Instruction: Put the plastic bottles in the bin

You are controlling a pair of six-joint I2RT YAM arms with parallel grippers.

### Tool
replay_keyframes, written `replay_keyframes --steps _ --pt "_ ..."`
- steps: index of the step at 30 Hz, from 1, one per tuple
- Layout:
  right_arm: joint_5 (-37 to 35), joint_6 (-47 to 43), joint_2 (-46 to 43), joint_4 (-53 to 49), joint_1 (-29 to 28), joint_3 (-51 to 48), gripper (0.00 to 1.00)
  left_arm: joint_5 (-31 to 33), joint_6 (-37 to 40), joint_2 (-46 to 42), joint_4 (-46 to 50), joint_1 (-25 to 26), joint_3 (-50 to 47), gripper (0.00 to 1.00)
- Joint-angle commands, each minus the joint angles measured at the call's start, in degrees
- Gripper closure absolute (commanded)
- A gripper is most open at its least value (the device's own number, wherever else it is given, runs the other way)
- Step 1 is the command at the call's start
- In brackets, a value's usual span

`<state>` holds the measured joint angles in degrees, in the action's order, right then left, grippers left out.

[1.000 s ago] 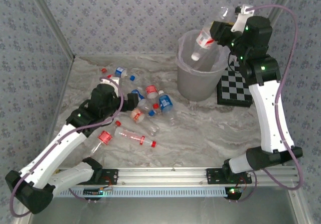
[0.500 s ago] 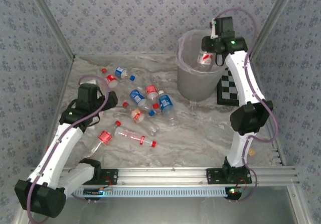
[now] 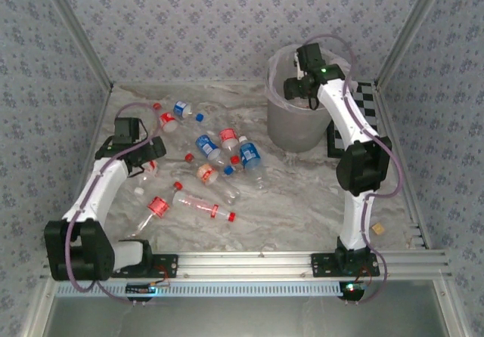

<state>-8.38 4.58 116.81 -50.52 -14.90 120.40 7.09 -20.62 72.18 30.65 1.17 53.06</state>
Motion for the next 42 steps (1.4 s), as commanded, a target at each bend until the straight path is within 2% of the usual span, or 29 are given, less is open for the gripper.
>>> replay_keyframes --steps 1,4,9,18,20,22,25,27,33,42 --pt "-0.63 -1.84 -3.53 -3.63 0.31 4.77 0.12 1.08 2.83 2.53 -2.64 -1.78 3.4 0.0" --pt "0.39 -2.32 -7.93 -4.25 0.31 5.51 0.01 0.5 3.11 5.53 -4.09 -3.48 4.33 0.0" --pt "3.7 -0.37 -17.38 -3.61 0.31 2.81 0.0 -2.37 3.39 11.33 -7.04 -6.74 6.35 0.01" --pt "16.0 7.96 -40.45 4.78 2.13 -22.08 0.0 -4.82 6.61 24.32 -7.18 -8.25 13.63 0.05" --pt "16.66 9.17 -44.01 4.79 2.63 -26.51 0.0 -6.14 7.26 27.67 -5.88 -8.28 16.16 0.05" --pt "16.68 10.0 -47.46 4.38 2.94 -30.06 0.01 -4.83 7.19 30.78 -5.01 -8.28 18.46 0.06" --pt "17.03 10.88 -51.27 2.4 3.29 -33.59 0.01 1.01 8.03 34.56 -4.93 -8.44 21.21 0.1" --pt "17.16 11.06 -53.45 1.31 3.43 -35.72 0.01 2.22 9.07 37.53 -3.33 -8.58 24.55 0.11" --pt "16.35 12.97 -58.99 -0.05 3.67 -43.55 0.02 -1.78 9.42 44.72 -0.52 -8.56 30.9 0.13" --pt "16.19 13.94 -61.3 -0.64 3.8 -47.94 0.03 -1.39 8.27 42.12 -2.1 -8.55 28.56 0.34"
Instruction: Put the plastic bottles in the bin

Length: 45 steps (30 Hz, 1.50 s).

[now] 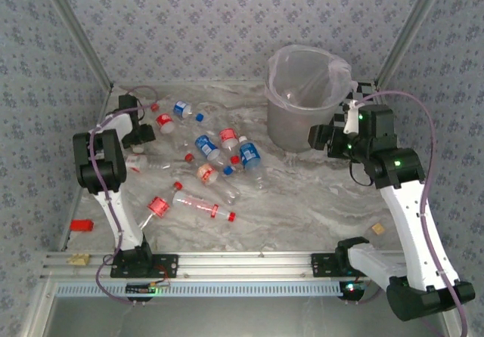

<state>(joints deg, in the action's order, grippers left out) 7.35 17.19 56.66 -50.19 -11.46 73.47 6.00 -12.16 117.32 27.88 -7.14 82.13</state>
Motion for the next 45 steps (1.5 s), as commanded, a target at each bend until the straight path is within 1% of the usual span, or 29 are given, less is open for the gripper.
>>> replay_keyframes --steps 1,5,7,9,11,14,16,17,18,19,20,24,27,31,33,35,39,42,45 --pt "1.27 1.52 -1.23 -0.54 0.25 -1.37 0.04 -0.2 -0.22 -3.73 0.69 -0.16 -0.79 0.36" --pt "4.96 2.06 -1.53 1.43 -0.05 -1.84 0.05 -1.02 -0.4 -6.8 1.44 -0.2 -1.27 0.44" --pt "5.73 2.21 -2.31 2.47 -0.4 -1.75 0.06 -1.06 -0.66 -8.86 2.11 -0.18 -1.34 0.46" --pt "6.18 2.79 -3.23 3.59 -0.45 -1.75 0.06 -1.3 -1.11 -11.06 2.06 -0.16 -1.74 0.5" --pt "7.21 3.32 -3.71 4.51 -0.53 -1.59 0.07 -2.3 -1.57 -13.26 2.75 -0.16 -1.72 0.51" --pt "10.43 5.21 -3.56 7.08 -0.66 -1.17 0.08 -6.22 -3.15 -18.15 4.29 0.17 -2.18 0.51" --pt "12.89 7.63 -2.66 10.53 -1.29 -0.81 0.1 -10.5 -5.11 -22.98 4.06 1.68 -3.95 0.51" --pt "13.64 8.74 -1.91 12.35 -1.88 -0.66 0.1 -12.25 -5.99 -25.58 3.45 2.94 -5.24 0.52" --pt "14.07 9.82 -0.93 14.37 -2.98 -0.38 0.11 -13.92 -6.76 -28.72 2.51 4.92 -6.75 0.54" --pt "13.81 10.53 0.2 15.51 -4.54 0.16 0.12 -15.08 -7.07 -31.59 1.43 7.16 -8.02 0.55" --pt "13.02 10.68 1.38 17.54 -6.19 0.85 0.12 -15.35 -7.32 -33.87 0.75 9.6 -8.73 0.55" --pt "9.2 10.62 7.96 20.4 -13.97 5.6 0.12 -15.5 -9.26 -40.82 -1.64 20.4 -9.93 0.61" --pt "8.6 11.81 12.91 22.47 -17.64 9.14 0.12 -15.84 -10.3 -44.4 -5.76 28.47 -11.64 0.62" --pt "7.6 15.74 17.08 26.44 -19.72 9.85 0.02 -15.89 -10.39 -46.83 -7.71 36.45 -11.54 0.66" --pt "9.17 16.48 19.2 27.76 -20.3 10.64 0.0 -15.32 -9.43 -47.27 -8.95 39.73 -11.63 0.66" --pt "11.01 16.74 20.9 29.13 -21.52 11.62 0.0 -15.65 -9.1 -46.65 -11.21 42.24 -12.05 0.66" --pt "14.08 17.67 22.7 31.91 -22.81 11.82 0.0 -18.55 -10.77 -43.63 -15.05 45.25 -12.16 0.66" --pt "14.12 18.29 23.39 33.44 -23.07 10.95 0.0 -18.78 -11.11 -42.28 -17.33 47.11 -11.93 0.66" --pt "14.54 18.36 24.36 33.96 -23.14 10.83 0.04 -19.61 -10.92 -41.09 -17.74 48.14 -10.76 0.65"
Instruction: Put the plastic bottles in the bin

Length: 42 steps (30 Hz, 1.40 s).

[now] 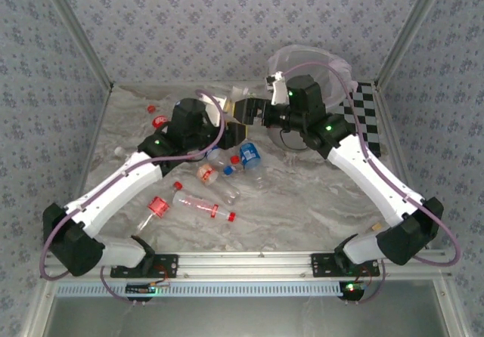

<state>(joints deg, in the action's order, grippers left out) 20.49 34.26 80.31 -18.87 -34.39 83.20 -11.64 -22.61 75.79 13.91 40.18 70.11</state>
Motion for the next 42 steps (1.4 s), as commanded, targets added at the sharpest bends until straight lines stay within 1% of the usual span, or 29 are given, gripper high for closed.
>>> replay_keyframes --steps 1,4,7,9,12,14,16,18,20,22,23,24,27,31,33,35,37,39,40,42 --pt "1.31 1.25 1.1 2.69 -0.19 1.22 0.08 -2.07 -0.26 0.69 -3.47 1.15 1.71 0.65" --pt "0.64 1.25 1.29 2.1 -0.06 1.18 0.26 -1.49 -0.28 0.7 -3.15 1.26 2.05 0.64" --pt "-0.26 1.23 1.17 1.69 0.2 0.93 0.39 -1.6 -0.65 0.07 -4.16 1.28 1.32 0.62" --pt "-0.2 1.2 1.14 1.63 0.6 0.99 0.44 -2.46 -0.94 -0.37 -5.18 1.26 0.89 0.59" --pt "-0.1 1.16 1.15 2.02 1.12 1.13 0.47 -2.85 -0.83 -0.92 -5.31 1.38 0.65 0.57" --pt "0.23 1.22 1.37 2.16 1.32 1.58 0.53 -2.78 -0.59 -1.22 -5.34 1.39 0.68 0.54" --pt "0.36 0.93 1.77 1.72 1.64 2.39 0.54 -2.98 -0.53 -1.44 -5.62 1.39 0.6 0.49" --pt "0.49 0.68 1.78 1.62 2.02 2.82 0.57 -3.29 -0.51 -1.74 -6.13 1.36 0.4 0.43" --pt "0.86 0.11 1.61 1.27 2.63 3.77 0.59 -3.3 -0.13 -2.06 -6.46 1.39 0.13 0.29" --pt "0.8 -1.36 1.51 -0.13 3.68 6.0 0.59 -3.1 0.61 -2.56 -6.16 1.29 0.37 0.08" --pt "0.59 -2.27 1.51 -1.09 4.22 7.38 0.59 -2.96 0.94 -2.81 -5.88 1.28 0.47 0.02" --pt "0.0 -3.54 1.51 -2.47 4.89 9.09 0.6 -2.59 1.2 -3.29 -5.63 1.3 0.55 0.0" --pt "-2.53 -7.83 1.19 -6.67 7.67 14.01 0.6 0.09 1.57 -5.35 -3.9 1.22 0.38 0.0" --pt "-8.28 -12.43 1.64 -13.14 13.22 19.46 0.61 6.17 -0.83 -9.47 3.21 -0.39 -0.41 0.0" --pt "-10.71 -14.71 2.31 -16.1 15.87 21.22 0.62 10.9 -3.95 -11.41 9.05 -2.65 -1.14 0.0" --pt "-13.64 -17.28 3.78 -19.01 18.2 23.31 0.63 15.68 -6.92 -13.32 15.91 -5.96 -2.55 0.01" --pt "-15.75 -19.76 6.07 -21.25 19.84 25.52 0.64 18.27 -8.88 -15.13 21.43 -9.76 -4.72 0.02" --pt "-17.33 -21.69 9.43 -23.08 21.1 27.68 0.67 19.58 -9.65 -16.57 26.89 -13.05 -6.93 0.01" --pt "-17.79 -22.26 11.56 -24.3 21.66 29.1 0.7 20.77 -10.05 -17.48 29.01 -14.43 -8.31 0.01" --pt "-18.41 -23.52 15.68 -26.9 22.34 32.07 0.71 23.67 -10.35 -19.07 31.54 -17.06 -11.02 0.0"
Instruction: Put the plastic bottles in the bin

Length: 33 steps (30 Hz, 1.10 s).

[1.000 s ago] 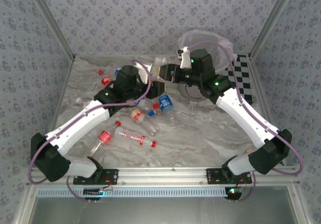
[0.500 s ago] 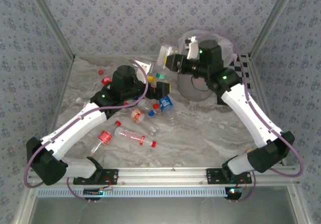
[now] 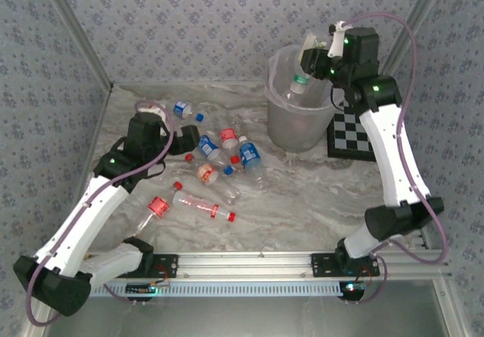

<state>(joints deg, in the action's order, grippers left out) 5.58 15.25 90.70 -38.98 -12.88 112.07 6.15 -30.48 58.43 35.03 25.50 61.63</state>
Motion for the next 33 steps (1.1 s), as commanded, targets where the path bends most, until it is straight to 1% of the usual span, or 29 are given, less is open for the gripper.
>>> replay_keyframes --steps 1,4,7,10,14,16,18,19,20,26,29,33 --pt "-3.97 -5.14 7.55 -8.31 0.93 4.93 0.71 6.52 -2.16 -2.45 11.23 -4.14 -3.86 0.0" --pt "-4.28 -6.34 13.64 -11.69 0.85 9.18 0.71 5.01 -1.49 -3.5 11.9 -10.38 -7.04 0.0" --pt "-5.03 -7.38 19.3 -16.04 0.5 13.0 0.72 3.09 -3.7 -3.94 12.16 -15.61 -9.34 0.0" --pt "-4.54 -7.95 23.65 -18.44 0.36 14.09 0.71 1.62 -4.75 -4.95 9.91 -18.38 -12.75 0.0" --pt "-2.43 -8.63 29.45 -20.63 0.41 15.01 0.71 0.82 -6.04 -3.78 6.86 -21.95 -16.69 0.0" --pt "-1.03 -8.74 31.02 -21.04 0.45 14.8 0.69 1.06 -7.23 -3.17 5.68 -22.87 -18.04 0.0" --pt "-0.01 -8.48 31.47 -21.07 0.49 14.2 0.58 1.04 -8.28 -2.81 4.37 -23.13 -18.96 0.0" --pt "0.38 -8.48 31.25 -21.03 0.59 13.76 0.48 1.16 -8.94 -2.62 4.26 -23.18 -19.54 0.0" --pt "0.56 -8.48 30.81 -20.83 0.57 13.38 0.41 1.44 -9.6 -2.31 2.69 -23.26 -20.0 0.0" --pt "-0.81 -8.81 25.93 -22.13 1.06 14.22 0.16 3.44 -10.82 3.77 1.91 -23.36 -19.67 0.0" --pt "-2.62 -9.3 21.6 -22.93 1.11 14.32 0.09 4.12 -11.05 8.21 2.02 -23.4 -18.55 0.0" --pt "-3.39 -9.53 14.22 -22.44 1.2 12.53 0.06 3.93 -11.27 13.61 1.23 -23.4 -17.03 0.0"
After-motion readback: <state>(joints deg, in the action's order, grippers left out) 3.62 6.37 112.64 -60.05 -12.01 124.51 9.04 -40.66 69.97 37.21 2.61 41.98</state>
